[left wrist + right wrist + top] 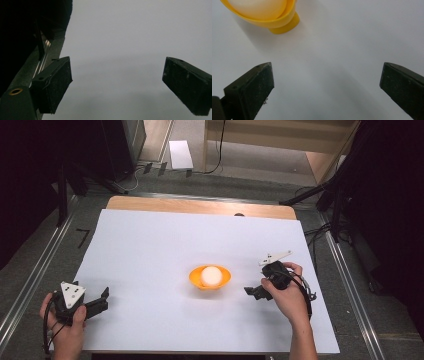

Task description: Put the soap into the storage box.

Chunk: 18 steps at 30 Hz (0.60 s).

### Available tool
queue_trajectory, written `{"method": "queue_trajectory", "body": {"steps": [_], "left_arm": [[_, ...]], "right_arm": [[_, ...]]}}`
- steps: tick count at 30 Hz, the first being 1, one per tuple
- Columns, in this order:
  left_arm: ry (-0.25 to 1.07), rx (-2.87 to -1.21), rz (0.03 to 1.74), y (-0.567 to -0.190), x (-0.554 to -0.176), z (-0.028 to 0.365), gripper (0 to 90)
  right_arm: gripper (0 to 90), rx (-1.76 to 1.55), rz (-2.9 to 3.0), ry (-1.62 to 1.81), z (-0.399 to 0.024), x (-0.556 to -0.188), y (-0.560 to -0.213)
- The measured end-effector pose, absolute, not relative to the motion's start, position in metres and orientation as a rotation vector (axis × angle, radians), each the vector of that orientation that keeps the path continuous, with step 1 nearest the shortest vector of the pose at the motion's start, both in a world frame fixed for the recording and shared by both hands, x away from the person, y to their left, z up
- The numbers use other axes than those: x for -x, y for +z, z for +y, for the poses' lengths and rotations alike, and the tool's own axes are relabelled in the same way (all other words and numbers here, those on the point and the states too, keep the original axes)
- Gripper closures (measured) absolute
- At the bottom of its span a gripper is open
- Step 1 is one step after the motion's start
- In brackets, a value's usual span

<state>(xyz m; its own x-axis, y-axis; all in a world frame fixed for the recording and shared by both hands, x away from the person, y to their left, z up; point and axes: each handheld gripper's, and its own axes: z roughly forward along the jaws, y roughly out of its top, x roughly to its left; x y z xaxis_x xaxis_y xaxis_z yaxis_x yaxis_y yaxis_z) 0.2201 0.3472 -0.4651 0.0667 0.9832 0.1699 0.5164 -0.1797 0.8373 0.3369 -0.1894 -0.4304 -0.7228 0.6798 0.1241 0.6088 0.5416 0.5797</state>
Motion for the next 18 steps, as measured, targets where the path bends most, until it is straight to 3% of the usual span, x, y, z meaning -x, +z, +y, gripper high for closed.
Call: {"method": "queue_trajectory", "body": {"steps": [18], "left_arm": [[1.029,-1.759,1.508,-0.465,-0.221,0.347,9.4]], "right_arm": [[0.0,-1.238,2.546,0.978,-0.235,-0.316,-0.453]]}}
